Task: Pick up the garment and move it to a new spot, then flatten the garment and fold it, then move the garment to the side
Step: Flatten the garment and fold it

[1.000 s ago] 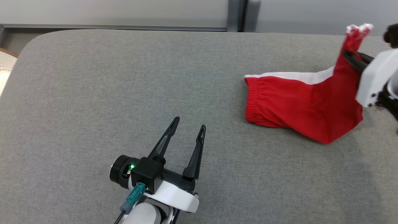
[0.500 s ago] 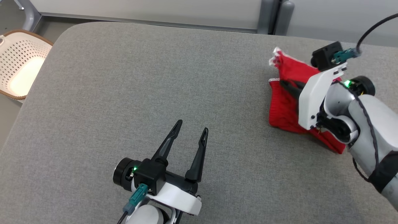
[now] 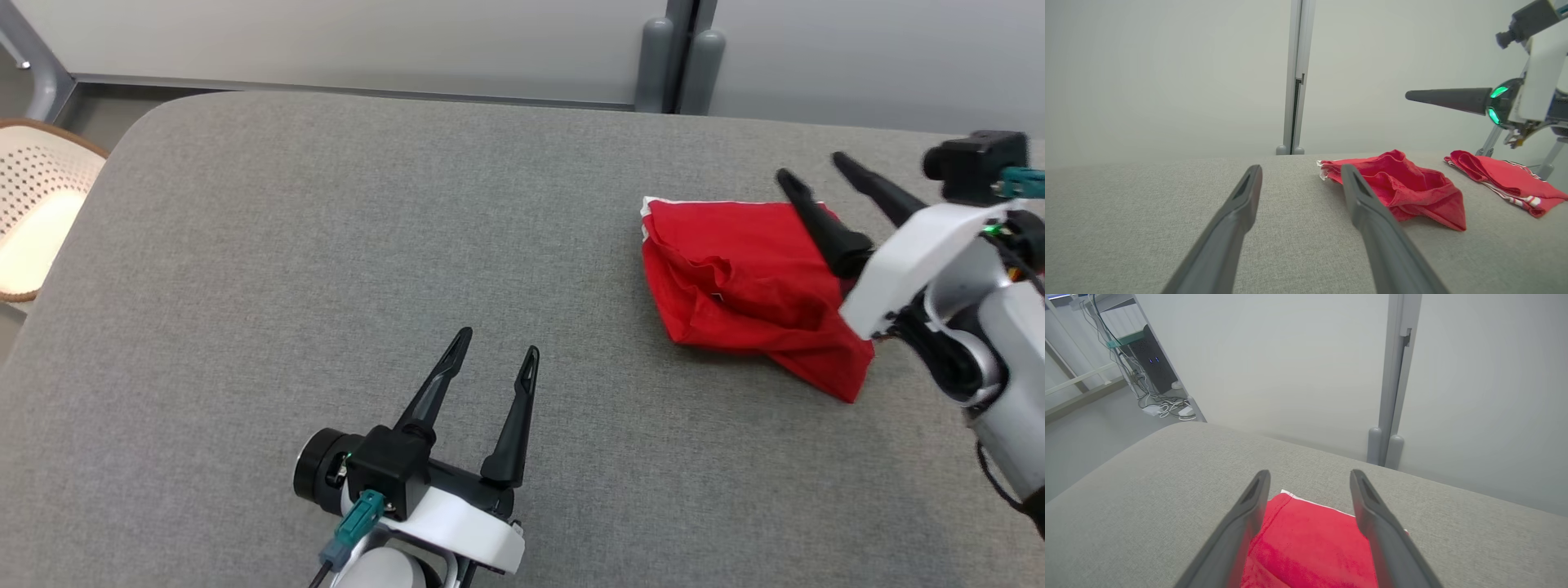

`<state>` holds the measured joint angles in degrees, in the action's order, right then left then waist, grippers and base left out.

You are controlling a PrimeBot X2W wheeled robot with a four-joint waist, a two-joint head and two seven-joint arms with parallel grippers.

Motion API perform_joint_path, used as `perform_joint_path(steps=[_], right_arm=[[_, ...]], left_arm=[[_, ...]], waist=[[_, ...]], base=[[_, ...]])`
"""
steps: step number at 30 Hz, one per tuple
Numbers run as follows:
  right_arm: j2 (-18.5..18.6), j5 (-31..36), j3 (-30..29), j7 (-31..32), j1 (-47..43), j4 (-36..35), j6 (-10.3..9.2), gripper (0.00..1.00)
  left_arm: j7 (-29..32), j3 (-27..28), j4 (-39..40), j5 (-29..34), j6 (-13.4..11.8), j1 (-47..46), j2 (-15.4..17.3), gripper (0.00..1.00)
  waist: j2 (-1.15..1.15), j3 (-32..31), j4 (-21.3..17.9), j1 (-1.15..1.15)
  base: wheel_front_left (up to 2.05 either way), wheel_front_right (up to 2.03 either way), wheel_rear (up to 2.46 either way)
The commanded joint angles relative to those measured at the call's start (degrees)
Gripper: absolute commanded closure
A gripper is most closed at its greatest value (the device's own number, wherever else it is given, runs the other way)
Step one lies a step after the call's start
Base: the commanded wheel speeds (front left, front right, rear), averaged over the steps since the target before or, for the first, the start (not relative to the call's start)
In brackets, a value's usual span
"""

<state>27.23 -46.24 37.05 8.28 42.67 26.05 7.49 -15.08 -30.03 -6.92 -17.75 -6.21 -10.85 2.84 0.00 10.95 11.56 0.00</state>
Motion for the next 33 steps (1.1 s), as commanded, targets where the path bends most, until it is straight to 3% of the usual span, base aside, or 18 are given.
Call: perform_joint_path(steps=[1, 5, 10, 11, 12, 19, 23, 33], right_arm=[[1.26, 1.1, -1.6, -1.84, -1.57, -0.29, 0.0, 0.0], [4.24, 4.47, -5.08, -6.16, -5.75, -1.11, 0.0, 0.0], [4.39, 8.23, -6.36, -9.85, -11.27, -1.35, 0.0, 0.0], [4.1, 8.81, -6.15, -10.37, -11.99, -1.27, 0.0, 0.6], [4.0, 9.32, -5.73, -10.72, -12.32, -1.18, 0.0, 1.0], [3.76, 11.69, -3.26, -13.1, -6.12, 3.97, -0.01, 1.0], [6.42, 11.69, 2.5, -12.53, -1.54, 10.04, -0.01, 1.0], [9.97, -2.97, 21.42, -15.67, 0.08, 7.67, -0.01, 1.0]], left_arm=[[-0.08, 0.54, 0.18, -0.08, -0.4, 0.57, 0.17, 0.0], [-0.08, 1.32, 0.49, 0.19, -0.91, 1.73, 0.19, 0.0], [-0.08, 2.13, 0.97, 0.43, -0.74, 2.86, 0.18, 0.0], [-0.08, 2.11, 1.07, 0.46, -0.63, 3.0, 0.18, 0.0], [-0.08, 2.03, 1.18, 0.49, -0.49, 3.0, 0.19, 0.0], [-0.08, 0.75, 1.65, 0.27, 0.54, 0.69, 0.2, 0.0], [-0.08, -1.21, 1.27, -0.62, 1.46, -0.87, 0.15, 0.0], [-0.08, -1.21, 0.79, -1.43, 0.65, -1.07, 0.17, 0.0]], waist=[[0.0, -0.93, -1.17, 0.0], [0.0, -2.08, -3.08, 0.0], [0.0, -2.85, -4.68, 0.0], [0.0, -2.8, -4.71, 0.0], [0.0, -2.58, -4.61, 0.0], [0.0, 1.49, -1.33, 0.0], [0.0, 3.47, 2.06, 0.0], [0.0, 3.45, 4.46, 0.0]], base=[[0.0, 0.0, 0.0], [0.0, 0.0, 0.0], [0.0, 0.0, 0.0], [0.0, 0.0, 0.0], [0.0, 0.0, 0.0], [0.0, 0.0, 0.0], [0.0, 0.0, 0.0], [0.0, 0.0, 0.0]])
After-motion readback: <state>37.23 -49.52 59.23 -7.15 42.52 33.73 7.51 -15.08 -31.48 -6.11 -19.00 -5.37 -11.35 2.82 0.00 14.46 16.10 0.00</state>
